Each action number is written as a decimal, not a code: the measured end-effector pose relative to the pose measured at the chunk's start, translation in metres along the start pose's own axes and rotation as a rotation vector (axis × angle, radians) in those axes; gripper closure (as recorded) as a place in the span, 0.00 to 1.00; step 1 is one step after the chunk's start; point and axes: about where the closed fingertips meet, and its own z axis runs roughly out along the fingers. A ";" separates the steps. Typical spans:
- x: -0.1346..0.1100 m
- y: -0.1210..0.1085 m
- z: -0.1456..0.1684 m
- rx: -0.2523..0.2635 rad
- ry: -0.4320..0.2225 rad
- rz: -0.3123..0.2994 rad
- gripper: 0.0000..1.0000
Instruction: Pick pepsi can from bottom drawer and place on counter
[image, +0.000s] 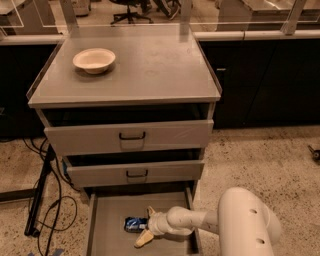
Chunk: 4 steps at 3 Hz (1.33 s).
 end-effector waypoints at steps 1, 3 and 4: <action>0.003 0.001 0.016 -0.021 -0.009 0.011 0.00; 0.003 0.000 0.016 -0.020 -0.009 0.012 0.49; 0.003 0.000 0.016 -0.020 -0.009 0.012 0.74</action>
Offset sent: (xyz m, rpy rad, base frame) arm 0.0011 0.0084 -0.0112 0.0135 0.0165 0.0068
